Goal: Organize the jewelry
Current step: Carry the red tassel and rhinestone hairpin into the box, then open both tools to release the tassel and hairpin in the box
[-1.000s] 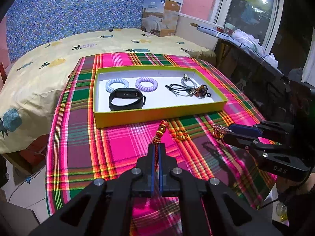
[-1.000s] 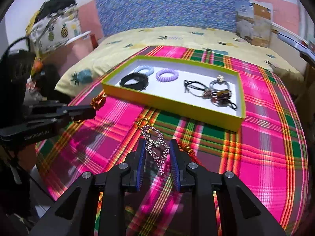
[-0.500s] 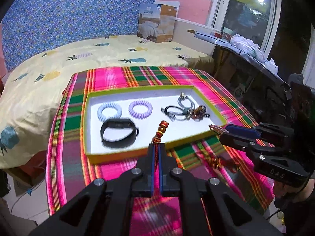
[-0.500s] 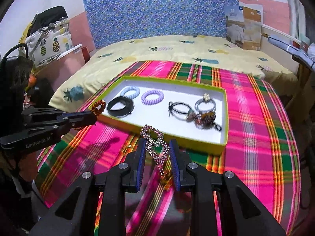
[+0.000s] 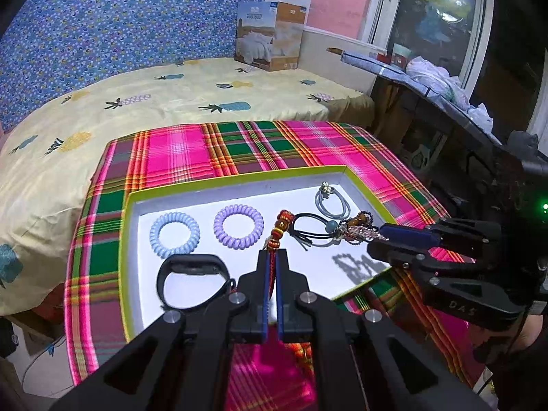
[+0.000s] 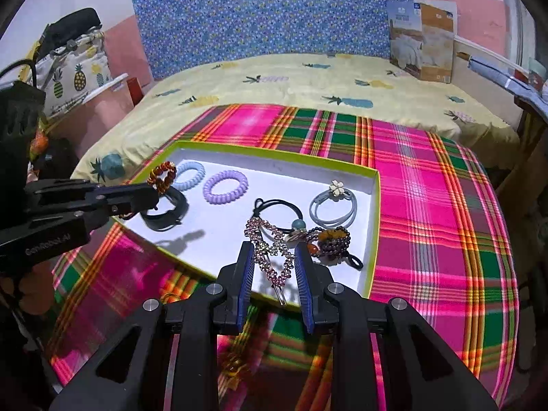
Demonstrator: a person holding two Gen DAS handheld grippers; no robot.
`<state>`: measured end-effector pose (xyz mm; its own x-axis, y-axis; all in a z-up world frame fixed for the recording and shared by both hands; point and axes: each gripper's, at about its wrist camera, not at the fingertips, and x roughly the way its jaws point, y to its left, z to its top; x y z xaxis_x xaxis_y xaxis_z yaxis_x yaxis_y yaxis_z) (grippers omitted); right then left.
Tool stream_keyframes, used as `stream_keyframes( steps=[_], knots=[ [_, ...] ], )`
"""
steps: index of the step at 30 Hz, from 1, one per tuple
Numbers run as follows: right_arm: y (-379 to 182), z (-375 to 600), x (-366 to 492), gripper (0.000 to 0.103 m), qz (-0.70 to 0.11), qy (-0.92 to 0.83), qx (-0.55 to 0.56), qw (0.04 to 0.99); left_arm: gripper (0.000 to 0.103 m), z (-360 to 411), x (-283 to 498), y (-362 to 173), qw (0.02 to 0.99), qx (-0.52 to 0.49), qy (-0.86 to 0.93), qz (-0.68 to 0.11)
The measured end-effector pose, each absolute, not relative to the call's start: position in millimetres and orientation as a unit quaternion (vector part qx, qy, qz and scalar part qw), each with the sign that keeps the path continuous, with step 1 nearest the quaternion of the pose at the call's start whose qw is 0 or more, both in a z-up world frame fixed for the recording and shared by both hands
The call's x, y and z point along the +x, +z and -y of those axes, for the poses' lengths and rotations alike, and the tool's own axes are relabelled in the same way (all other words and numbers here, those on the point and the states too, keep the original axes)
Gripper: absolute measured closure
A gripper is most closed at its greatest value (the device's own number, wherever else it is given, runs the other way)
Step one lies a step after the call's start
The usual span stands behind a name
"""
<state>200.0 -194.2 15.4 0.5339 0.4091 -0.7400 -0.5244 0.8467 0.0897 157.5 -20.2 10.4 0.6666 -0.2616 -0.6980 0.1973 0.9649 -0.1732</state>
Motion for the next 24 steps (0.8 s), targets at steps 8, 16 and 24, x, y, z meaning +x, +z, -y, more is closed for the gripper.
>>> stream_keyframes(
  steps=[8, 16, 24],
  knots=[
    [-1.9, 195.2, 216.6, 0.078, -0.426, 0.263, -0.077, 0.862, 0.100, 31.8, 175.4, -9.8, 0.899, -0.034, -0.134, -0.414],
    [-8.9, 195.7, 223.7, 0.078, -0.438, 0.259, -0.083, 0.857, 0.100, 38.3, 183.6, -25.4, 0.889, -0.028, -0.138, -0.436],
    [-12.3, 195.0, 226.8, 0.077, -0.448, 0.251, -0.082, 0.854, 0.099, 41.1, 186.2, -30.0, 0.886, -0.022, -0.142, -0.441]
  ],
)
